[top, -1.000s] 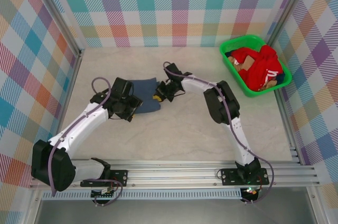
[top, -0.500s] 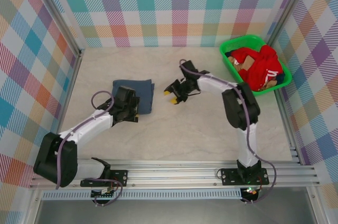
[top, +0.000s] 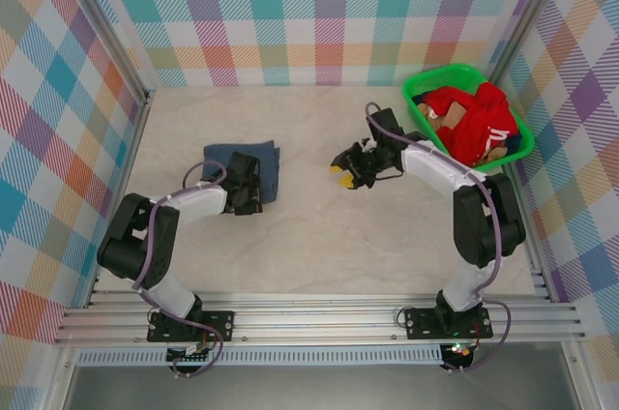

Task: Fold and stack the t-shirts

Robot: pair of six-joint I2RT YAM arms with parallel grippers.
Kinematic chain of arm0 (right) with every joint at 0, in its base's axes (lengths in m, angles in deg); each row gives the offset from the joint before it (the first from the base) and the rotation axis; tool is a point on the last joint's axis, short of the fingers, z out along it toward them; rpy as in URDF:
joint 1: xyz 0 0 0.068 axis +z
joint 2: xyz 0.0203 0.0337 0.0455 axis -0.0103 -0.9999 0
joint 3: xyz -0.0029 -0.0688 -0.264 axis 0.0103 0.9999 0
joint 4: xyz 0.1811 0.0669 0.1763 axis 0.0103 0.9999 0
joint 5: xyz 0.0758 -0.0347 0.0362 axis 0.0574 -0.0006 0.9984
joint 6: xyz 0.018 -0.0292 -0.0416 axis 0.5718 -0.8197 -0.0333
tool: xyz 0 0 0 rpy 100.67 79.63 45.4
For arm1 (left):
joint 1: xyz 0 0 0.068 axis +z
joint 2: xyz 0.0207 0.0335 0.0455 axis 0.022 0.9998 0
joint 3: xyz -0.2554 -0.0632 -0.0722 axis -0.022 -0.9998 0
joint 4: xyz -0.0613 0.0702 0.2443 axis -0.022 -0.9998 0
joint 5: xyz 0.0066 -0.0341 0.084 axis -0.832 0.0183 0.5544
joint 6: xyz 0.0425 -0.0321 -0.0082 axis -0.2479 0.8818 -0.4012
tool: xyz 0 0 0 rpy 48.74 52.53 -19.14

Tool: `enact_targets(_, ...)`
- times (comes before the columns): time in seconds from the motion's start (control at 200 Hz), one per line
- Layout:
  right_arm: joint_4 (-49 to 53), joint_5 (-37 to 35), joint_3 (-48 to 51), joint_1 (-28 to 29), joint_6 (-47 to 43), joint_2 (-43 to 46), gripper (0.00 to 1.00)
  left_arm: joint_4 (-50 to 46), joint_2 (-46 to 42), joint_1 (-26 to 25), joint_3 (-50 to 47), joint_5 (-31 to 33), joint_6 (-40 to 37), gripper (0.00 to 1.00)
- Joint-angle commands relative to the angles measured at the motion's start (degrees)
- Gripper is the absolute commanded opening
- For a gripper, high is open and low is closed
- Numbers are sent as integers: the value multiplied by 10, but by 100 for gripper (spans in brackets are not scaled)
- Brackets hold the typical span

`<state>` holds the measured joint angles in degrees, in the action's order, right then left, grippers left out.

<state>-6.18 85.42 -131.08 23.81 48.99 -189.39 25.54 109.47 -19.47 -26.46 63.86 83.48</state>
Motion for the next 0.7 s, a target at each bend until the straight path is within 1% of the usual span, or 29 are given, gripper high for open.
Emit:
enact_targets(0.0, 29, 6, 20, -10, -24, 47, 37, -4, 24, 37, 30, 41, 18, 42)
enact_targets(0.055, 43, 3, 30, -14, -32, 67, 36, 1, 41, 63, 47, 40, 4, 40)
enact_targets(0.175, 65, -6, 48, -23, -42, 110, 37, -24, 92, 138, 120, 4, -88, 39)
enact_targets(0.23, 72, -8, 53, -28, -47, 127, 37, -28, 127, 174, 158, -29, -130, 38)
enact_targets(0.31, 83, -14, 58, -33, -56, 152, 37, -53, 187, 223, 235, -88, -227, 36)
enact_targets(0.33, 84, -15, 59, -35, -58, 157, 37, -64, 205, 233, 258, -104, -254, 35)
enact_targets(0.365, 86, -16, 60, -37, -62, 166, 37, -123, 237, 247, 316, -125, -312, 34)
enact_targets(0.41, 90, -19, 62, -40, -65, 175, 37, -187, 277, 261, 385, -138, -375, 35)
enact_targets(0.46, 91, -18, 65, -45, -67, 182, 37, -239, 313, 273, 450, -141, -429, 35)
enact_targets(0.545, 91, -14, 72, -50, -66, 188, 37, -283, 352, 294, 509, -141, -465, 35)
enact_targets(0.62, 92, -15, 74, -54, -67, 191, 37, -286, 369, 306, 534, -144, -472, 35)
enact_targets(0.695, 93, -15, 73, -55, -67, 190, 37, -300, 386, 307, 564, -148, -482, 36)
